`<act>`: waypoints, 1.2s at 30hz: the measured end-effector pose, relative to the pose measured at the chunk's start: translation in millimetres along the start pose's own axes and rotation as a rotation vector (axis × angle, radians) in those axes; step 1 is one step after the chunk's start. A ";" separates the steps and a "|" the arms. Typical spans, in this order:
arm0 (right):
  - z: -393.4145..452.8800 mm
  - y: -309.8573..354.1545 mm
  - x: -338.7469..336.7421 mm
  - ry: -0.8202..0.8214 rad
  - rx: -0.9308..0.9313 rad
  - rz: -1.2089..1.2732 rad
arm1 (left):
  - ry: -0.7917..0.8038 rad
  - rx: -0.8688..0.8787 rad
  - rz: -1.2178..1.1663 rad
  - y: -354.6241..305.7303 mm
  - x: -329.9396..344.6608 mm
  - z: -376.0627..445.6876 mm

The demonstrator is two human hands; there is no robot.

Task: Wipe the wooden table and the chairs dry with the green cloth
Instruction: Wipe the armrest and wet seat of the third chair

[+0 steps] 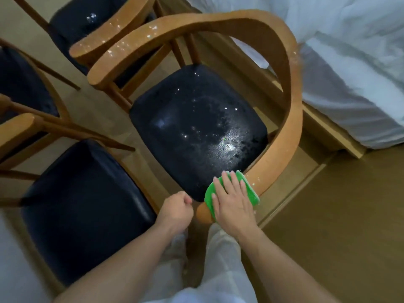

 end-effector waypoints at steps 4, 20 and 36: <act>7.5 -9.3 16.9 0.045 -0.140 -0.196 | 0.054 -0.051 -0.011 12.3 15.4 13.4; 13.1 -15.1 4.1 -0.100 0.052 -0.151 | 0.011 -0.047 -0.330 1.8 42.3 29.8; 37.5 -129.0 -75.4 -0.299 0.358 -0.022 | -0.102 0.058 -0.082 -89.9 48.3 58.0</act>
Point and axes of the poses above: each hand's wrist, its own z-axis towards the middle knuckle, its own x-axis out of the palm, y = z × x, the point moved 9 cm from there along z, towards the middle knuckle, and after that the axes turned 14 degrees about y, right-handed, at the moved point
